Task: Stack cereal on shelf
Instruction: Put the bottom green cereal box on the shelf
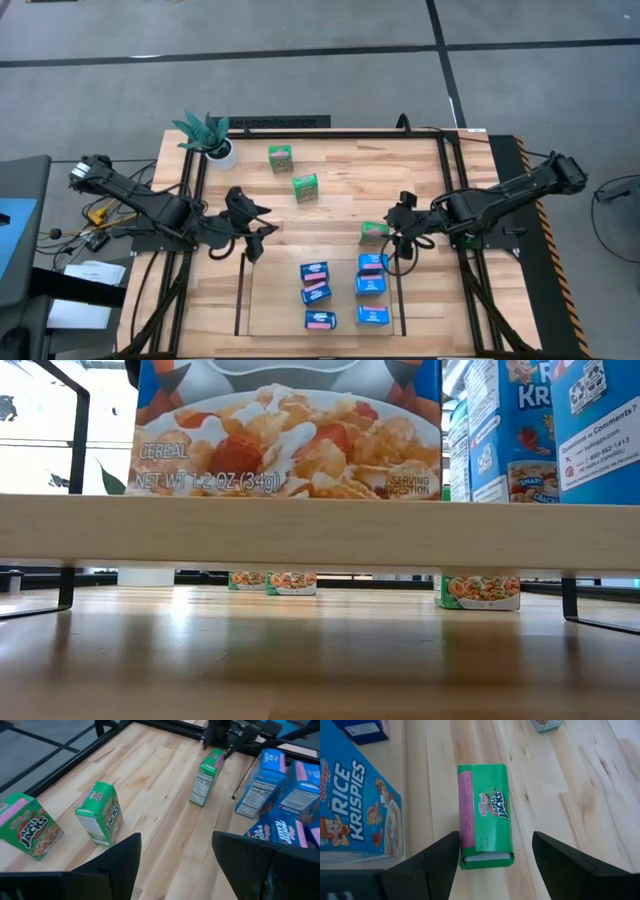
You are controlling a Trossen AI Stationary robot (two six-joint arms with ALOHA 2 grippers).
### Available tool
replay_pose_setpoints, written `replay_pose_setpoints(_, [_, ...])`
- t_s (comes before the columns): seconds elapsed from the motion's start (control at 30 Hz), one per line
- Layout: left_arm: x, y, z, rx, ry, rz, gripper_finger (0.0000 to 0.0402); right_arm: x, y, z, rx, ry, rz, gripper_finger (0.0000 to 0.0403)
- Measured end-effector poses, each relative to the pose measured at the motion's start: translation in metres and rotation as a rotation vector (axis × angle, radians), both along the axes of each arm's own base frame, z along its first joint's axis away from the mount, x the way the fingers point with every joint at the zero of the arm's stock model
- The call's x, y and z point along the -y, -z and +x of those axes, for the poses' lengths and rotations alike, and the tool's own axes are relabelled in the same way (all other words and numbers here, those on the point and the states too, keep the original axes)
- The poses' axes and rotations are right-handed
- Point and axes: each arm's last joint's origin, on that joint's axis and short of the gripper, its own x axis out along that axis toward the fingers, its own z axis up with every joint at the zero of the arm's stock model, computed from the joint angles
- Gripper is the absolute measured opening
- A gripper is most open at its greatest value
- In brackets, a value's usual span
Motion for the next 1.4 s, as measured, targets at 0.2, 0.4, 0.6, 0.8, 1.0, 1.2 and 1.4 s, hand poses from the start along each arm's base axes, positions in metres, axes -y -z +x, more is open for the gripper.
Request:
replay_pose_setpoints(0.2, [-0.0062,0.0,0.0022,0.0,-0.028,-0.002,0.0233,0.0,-0.0001,0.0,-0.003,-0.012,-0.011,0.0276])
replay_pose_setpoints(0.4, [-0.0095,0.0,0.0033,-0.003,-0.039,-0.001,0.0233,0.0011,0.0,0.0002,-0.009,-0.026,-0.022,0.0276])
replay_pose_setpoints(0.6, [-0.011,0.0001,0.0037,-0.004,-0.044,0.002,0.0233,0.0046,0.0005,0.001,-0.02,-0.036,0.004,0.0276])
replay_pose_setpoints(0.8, [-0.011,0.0001,0.0037,-0.003,-0.045,-0.002,0.0233,0.0086,0.0006,0.0019,-0.026,-0.04,0.016,0.0276])
replay_pose_setpoints(1.0, [-0.011,0.0001,0.0037,-0.003,-0.045,-0.001,0.0233,0.0073,0.0009,0.0018,-0.035,-0.079,0.041,0.0266])
replay_pose_setpoints(1.2, [-0.011,0.0001,0.0037,-0.003,-0.045,-0.001,0.0233,0.0072,0.0007,0.0019,-0.035,-0.083,0.041,0.0231])
replay_pose_setpoints(1.4, [-0.011,0.0,0.0038,-0.002,-0.046,-0.002,0.0233,0.0072,0.0007,0.0019,-0.038,-0.101,0.026,0.0189])
